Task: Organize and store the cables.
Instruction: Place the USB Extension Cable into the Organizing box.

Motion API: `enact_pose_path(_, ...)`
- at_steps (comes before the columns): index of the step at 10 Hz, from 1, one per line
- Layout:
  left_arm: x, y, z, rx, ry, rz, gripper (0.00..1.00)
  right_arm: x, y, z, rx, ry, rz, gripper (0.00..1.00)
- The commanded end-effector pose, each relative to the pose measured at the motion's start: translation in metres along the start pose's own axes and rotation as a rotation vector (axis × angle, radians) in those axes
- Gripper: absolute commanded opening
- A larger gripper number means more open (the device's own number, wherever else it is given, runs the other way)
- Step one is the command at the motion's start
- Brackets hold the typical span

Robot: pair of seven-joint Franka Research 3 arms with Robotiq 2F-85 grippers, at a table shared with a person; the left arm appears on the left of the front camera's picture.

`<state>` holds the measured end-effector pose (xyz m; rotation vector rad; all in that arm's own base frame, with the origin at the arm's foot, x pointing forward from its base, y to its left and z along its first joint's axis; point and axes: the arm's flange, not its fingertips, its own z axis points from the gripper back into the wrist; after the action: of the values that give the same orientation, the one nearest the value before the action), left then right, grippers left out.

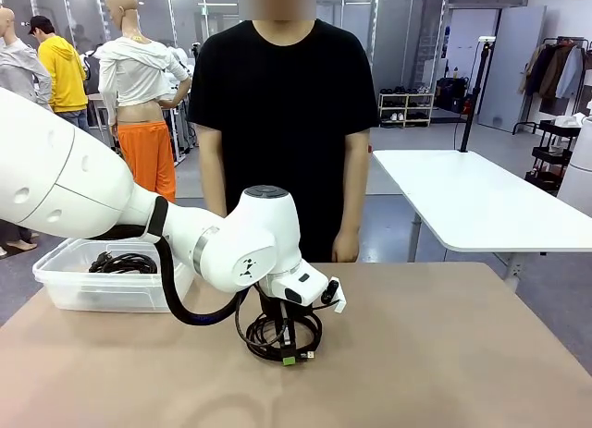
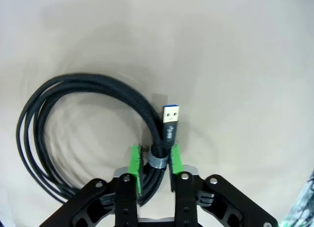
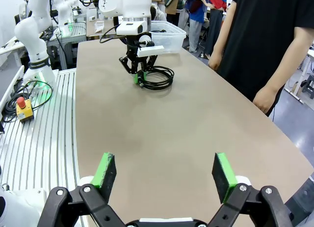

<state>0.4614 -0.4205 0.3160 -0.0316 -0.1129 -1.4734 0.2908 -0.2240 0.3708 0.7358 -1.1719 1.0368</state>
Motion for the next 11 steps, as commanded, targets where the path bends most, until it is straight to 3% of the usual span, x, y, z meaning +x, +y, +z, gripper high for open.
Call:
enact_pose_path(1, 0.000, 0.003, 0.006, -0.001, 0.009, -0.018, 0.00, 0.003, 0.001, -0.001, -0.008, 0.014, -0.009, 1.00)
enact_pose_path(4, -0.006, 0.000, 0.027, 0.018, 0.009, -0.077, 0.00, 0.003, 0.001, -0.001, -0.008, 0.014, -0.009, 1.00)
enact_pose_path(7, -0.032, -0.026, 0.142, 0.174, -0.007, -0.320, 0.00, 0.003, 0.001, -0.001, -0.008, 0.014, -0.009, 1.00)
enact_pose_path(9, -0.048, -0.029, 0.173, 0.220, -0.015, -0.426, 0.00, 0.003, 0.001, -0.001, -0.008, 0.014, -0.009, 1.00)
enact_pose_path(11, -0.053, -0.029, 0.185, 0.216, -0.044, -0.350, 0.00, 0.003, 0.001, -0.001, -0.008, 0.014, -0.009, 1.00)
